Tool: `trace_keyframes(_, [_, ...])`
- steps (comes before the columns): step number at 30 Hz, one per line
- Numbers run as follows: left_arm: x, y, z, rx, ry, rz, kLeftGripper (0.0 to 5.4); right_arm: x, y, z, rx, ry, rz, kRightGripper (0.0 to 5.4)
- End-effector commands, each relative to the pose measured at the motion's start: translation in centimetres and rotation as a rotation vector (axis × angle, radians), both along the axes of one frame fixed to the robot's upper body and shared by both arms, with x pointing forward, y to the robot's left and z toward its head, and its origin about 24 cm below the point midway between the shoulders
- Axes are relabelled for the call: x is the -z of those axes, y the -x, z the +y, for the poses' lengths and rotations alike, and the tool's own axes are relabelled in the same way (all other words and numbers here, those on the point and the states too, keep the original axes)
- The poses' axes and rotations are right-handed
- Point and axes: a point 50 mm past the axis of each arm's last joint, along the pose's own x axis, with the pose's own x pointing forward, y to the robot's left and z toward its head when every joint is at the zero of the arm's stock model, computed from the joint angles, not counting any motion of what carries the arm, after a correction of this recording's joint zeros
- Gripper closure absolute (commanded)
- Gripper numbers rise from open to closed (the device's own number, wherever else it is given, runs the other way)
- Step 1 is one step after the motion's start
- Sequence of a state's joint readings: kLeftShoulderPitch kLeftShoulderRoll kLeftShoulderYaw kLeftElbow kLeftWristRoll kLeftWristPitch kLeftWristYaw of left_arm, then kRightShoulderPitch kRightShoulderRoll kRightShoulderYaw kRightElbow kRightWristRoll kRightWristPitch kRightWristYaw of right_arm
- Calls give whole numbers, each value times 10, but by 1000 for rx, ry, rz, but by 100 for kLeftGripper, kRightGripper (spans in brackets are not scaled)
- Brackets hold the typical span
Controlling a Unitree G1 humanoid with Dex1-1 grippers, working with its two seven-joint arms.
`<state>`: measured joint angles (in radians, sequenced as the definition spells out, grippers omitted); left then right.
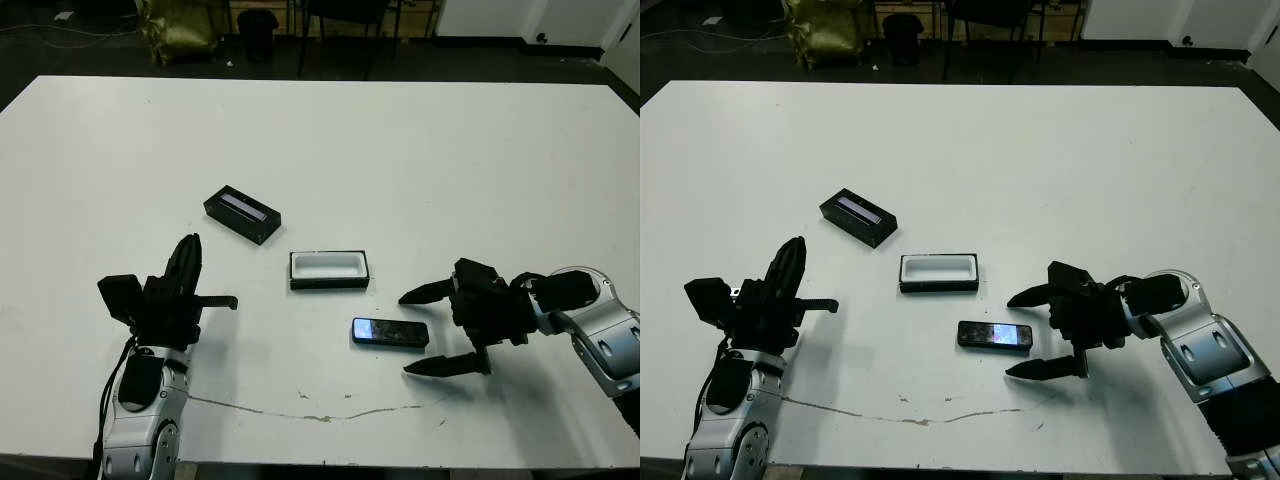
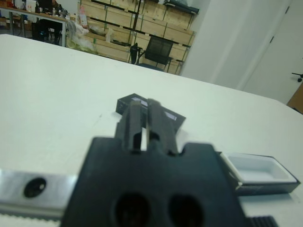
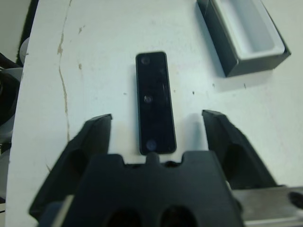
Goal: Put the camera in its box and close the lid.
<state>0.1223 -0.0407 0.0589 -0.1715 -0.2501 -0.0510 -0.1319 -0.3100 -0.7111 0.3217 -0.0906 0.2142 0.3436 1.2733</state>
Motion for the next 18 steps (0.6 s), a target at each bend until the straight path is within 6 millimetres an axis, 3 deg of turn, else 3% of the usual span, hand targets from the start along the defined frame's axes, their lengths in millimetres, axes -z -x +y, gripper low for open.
trace_keyframes(1, [6, 2, 3, -7, -11, 28, 540, -4, 4, -4, 38, 60, -14, 180])
trace_keyframes(13, [5, 2, 2, -14, -7, 26, 540, 1, 7, -2, 87, 128, -55, 456])
trace_keyframes(18, [4, 2, 1, -15, -6, 30, 540, 1, 4, -3, 38, 194, -64, 523])
